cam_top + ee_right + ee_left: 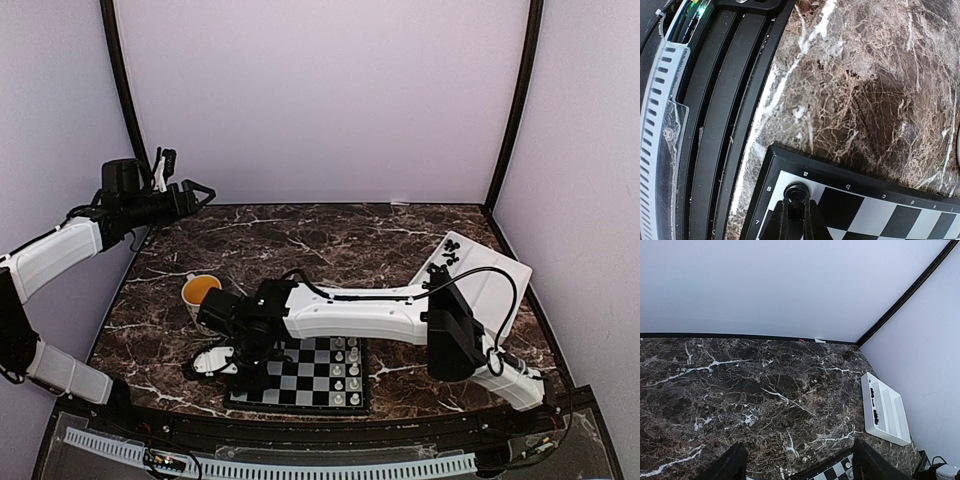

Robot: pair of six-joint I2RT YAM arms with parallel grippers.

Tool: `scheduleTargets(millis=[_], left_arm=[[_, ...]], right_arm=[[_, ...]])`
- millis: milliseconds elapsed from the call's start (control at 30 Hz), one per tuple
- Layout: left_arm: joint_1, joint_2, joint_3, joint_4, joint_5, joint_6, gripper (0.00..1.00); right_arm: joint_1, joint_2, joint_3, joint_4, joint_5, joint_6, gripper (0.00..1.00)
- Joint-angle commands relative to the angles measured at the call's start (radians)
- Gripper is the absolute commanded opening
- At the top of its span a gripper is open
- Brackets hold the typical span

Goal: Set up the chess pieces on the board
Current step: Place the rook at a8.

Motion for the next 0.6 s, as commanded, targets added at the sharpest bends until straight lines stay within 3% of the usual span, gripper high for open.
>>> scheduleTargets(millis=[0,567], left_arm=[[0.009,-0.031,-0.015,0.011,0.017,-0.004,0.74],[0.009,-0.027,-0.021,0.016,0.024,-0.007,0.75]], right_arm=[[0.015,-0.004,0.012,-0.004,-0.007,-0.002,0.00],[0.019,-0.018,-0.014,-0.008,0.046,0.001,0.00]])
